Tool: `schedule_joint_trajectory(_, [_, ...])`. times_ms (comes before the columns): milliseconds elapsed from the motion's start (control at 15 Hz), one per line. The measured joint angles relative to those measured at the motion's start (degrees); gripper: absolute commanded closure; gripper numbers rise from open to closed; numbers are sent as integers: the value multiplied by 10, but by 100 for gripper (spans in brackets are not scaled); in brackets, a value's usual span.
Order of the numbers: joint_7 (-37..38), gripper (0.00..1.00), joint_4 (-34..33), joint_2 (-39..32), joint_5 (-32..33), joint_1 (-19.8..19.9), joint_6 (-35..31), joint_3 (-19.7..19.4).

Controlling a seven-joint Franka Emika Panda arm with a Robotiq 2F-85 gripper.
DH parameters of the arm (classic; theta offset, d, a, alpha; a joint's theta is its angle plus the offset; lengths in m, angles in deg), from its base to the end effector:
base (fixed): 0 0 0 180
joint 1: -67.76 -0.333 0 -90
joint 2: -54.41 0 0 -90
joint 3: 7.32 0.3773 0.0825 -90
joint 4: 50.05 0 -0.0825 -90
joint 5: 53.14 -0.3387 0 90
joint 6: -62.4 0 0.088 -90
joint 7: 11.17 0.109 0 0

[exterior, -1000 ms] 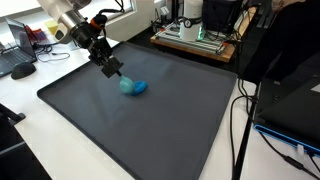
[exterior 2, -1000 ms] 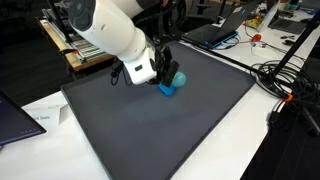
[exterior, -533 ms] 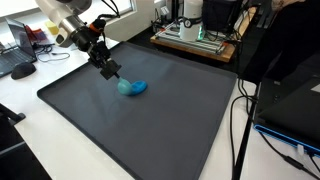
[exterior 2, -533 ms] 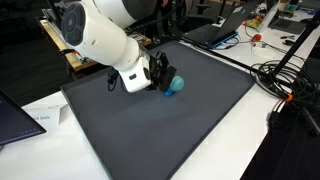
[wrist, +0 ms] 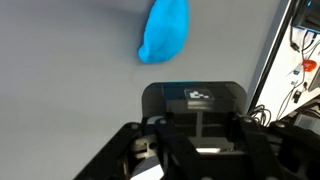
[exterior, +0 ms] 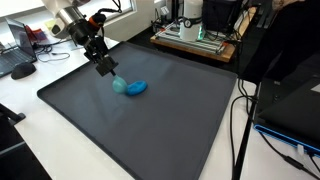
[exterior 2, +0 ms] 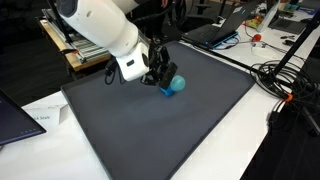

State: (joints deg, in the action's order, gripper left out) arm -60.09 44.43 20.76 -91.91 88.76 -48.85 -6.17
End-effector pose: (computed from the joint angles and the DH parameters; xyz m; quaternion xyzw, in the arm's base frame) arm 0.6323 -0.1843 0.3399 -0.9429 -0.0738 -0.0513 0.3208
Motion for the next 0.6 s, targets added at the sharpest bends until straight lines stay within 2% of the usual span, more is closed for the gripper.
schedule_joint_trajectory(333, [19,78,86,67,0,-26,-88,-8])
schedule_joint_trajectory(600, [67,78,161,118,11,-67,-188,-13])
